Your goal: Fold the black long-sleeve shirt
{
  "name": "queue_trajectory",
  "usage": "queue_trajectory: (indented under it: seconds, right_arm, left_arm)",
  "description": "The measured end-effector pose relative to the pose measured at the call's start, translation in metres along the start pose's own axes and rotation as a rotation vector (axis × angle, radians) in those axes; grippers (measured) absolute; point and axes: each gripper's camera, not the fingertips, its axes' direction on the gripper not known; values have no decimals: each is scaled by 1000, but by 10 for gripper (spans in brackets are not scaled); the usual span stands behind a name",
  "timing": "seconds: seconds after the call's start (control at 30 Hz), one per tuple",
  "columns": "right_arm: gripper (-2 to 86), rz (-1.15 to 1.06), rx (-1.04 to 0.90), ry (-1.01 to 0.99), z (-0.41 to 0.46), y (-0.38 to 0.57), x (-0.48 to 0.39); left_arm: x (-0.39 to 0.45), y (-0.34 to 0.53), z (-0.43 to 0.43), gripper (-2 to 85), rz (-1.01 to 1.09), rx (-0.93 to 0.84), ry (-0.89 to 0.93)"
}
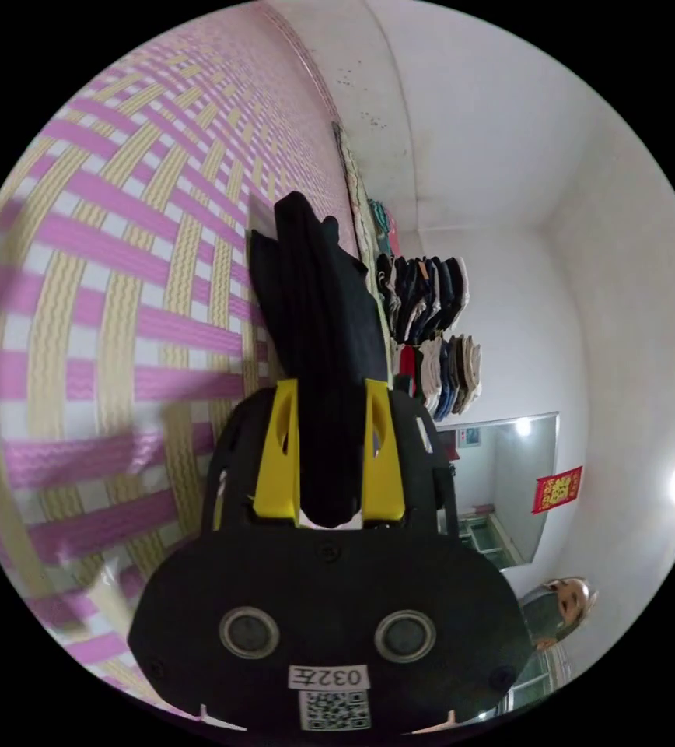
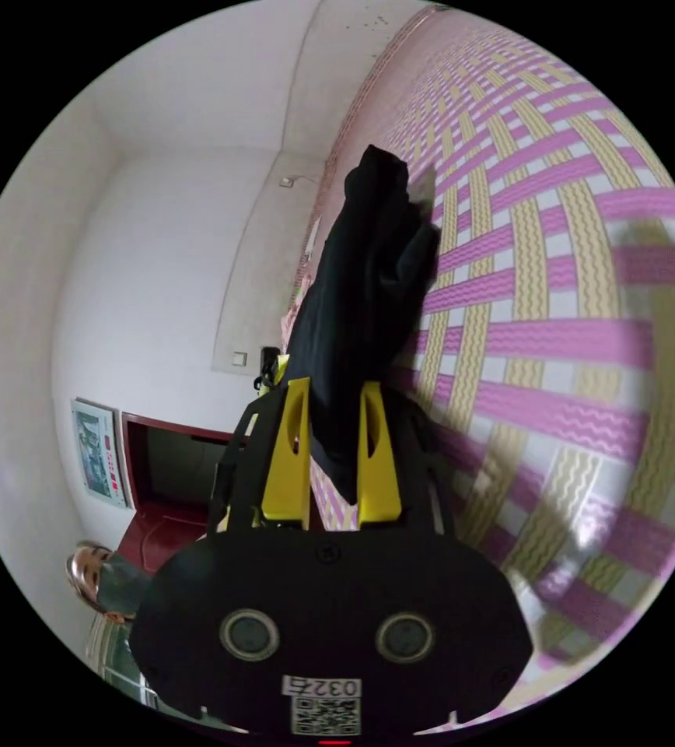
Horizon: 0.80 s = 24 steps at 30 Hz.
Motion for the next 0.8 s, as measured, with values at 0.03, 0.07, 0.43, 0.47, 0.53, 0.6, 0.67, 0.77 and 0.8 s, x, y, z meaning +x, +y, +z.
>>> queue_trajectory:
  seconds: [0.03,0.07,0.43,0.47,0.53,0.6,0.67,0.77,0.8]
  right_arm:
    - [78,-11,20,-6,-5,12,1]
    - [72,-27,20,3,-10,25,-1]
    - [113,-108,-11,48,-50,161,9]
    - [99,-109,-8,71,-47,166,12]
    - [79,-118,5,81,-41,175,16]
    - [68,-121,35,70,-38,186,14]
    - [64,-203,28,135,-32,208,-11]
    - [62,-316,-12,141,-27,241,-50]
    - [62,-328,-18,124,-27,247,-56]
  left_arm:
    - [-2,8,-2,78,9,-2,16]
    - [-1,17,-2,74,29,-29,19]
    - [10,122,29,100,146,-178,136]
    - [10,124,30,92,152,-174,103]
    - [6,130,29,74,138,-161,86]
    - [-1,140,21,57,102,-126,115]
    - [2,161,6,44,116,-74,167]
    - [24,190,-7,41,172,-74,310]
    - [28,195,-9,41,175,-74,350]
